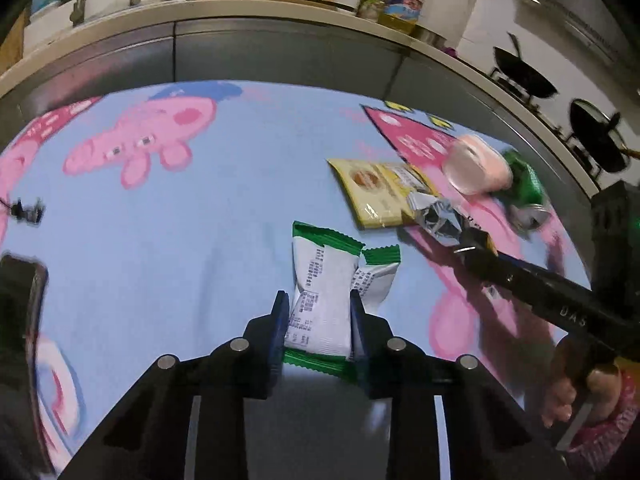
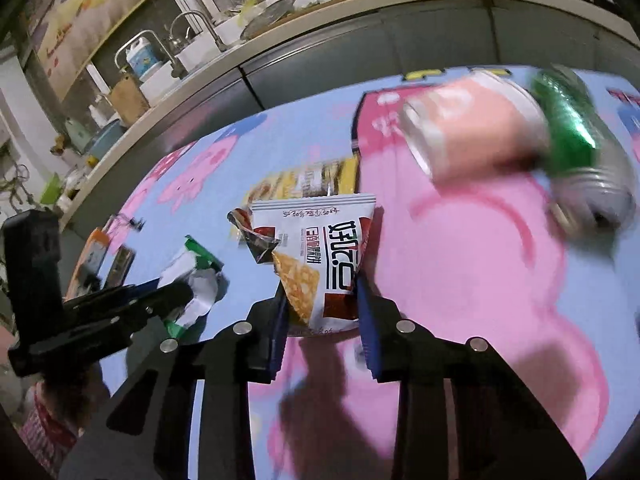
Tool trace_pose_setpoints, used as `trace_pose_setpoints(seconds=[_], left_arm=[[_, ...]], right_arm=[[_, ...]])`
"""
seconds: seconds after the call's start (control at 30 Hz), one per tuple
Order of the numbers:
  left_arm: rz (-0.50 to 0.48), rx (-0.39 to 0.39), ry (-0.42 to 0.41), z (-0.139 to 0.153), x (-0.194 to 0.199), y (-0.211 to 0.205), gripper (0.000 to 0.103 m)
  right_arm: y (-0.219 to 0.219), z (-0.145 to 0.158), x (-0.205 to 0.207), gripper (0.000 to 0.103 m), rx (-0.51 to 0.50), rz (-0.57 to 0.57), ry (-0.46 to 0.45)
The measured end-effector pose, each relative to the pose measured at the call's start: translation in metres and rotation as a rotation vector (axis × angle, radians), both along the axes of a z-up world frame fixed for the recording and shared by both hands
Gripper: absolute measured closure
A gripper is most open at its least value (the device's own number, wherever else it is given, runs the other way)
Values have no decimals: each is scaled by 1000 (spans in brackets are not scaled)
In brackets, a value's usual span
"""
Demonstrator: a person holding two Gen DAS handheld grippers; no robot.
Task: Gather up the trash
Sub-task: 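Carry both snack bags over the beige bin with both grippers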
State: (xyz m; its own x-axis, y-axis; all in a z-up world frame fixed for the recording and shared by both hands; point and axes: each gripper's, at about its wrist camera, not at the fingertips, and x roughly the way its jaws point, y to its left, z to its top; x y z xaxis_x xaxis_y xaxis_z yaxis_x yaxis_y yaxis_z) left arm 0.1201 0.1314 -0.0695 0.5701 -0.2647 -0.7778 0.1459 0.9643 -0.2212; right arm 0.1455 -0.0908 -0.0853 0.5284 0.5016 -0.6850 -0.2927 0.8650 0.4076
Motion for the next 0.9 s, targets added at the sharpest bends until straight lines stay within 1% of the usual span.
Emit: trace_pose_setpoints(seconds=[0.13, 0.2, 0.27, 0.33, 0.37, 0.43, 0.53, 0.63, 0.7, 0.77, 0.9], left_arm=[[-75, -3, 26, -1, -27, -23, 73], [-120, -11, 36, 1, -36, -39, 73], [-162, -13, 35, 5, -41, -57, 73], [-209, -12, 28, 9, -42, -79, 73], [-229, -18, 29, 12, -41, -88, 73], [-280, -38, 38, 17, -37, -112, 73], [-352, -41, 33, 26, -34, -147, 73], [-429, -20, 28, 32, -35, -183, 73], [-484, -3, 33, 32, -36, -210, 73], [-524, 12, 43, 29, -40, -232, 73], [-618, 56, 73, 18, -46, -283, 73]], right_arm=[[-29, -2, -48, 73, 1, -27, -6], [-49, -1, -67, 73, -19, -75, -20], [-74, 3, -85, 73, -40, -147, -47], [-101, 6, -99, 73, -6, -212, -55], [-122, 8, -107, 73, 36, -261, -49], [-147, 10, -117, 73, 85, -315, -43], [-183, 15, -135, 73, 124, -388, -65], [-206, 18, -147, 73, 148, -433, -85], [-223, 15, -152, 73, 166, -463, -81], [-241, 8, -157, 73, 204, -495, -63], [-274, 0, -170, 73, 234, -571, -60]])
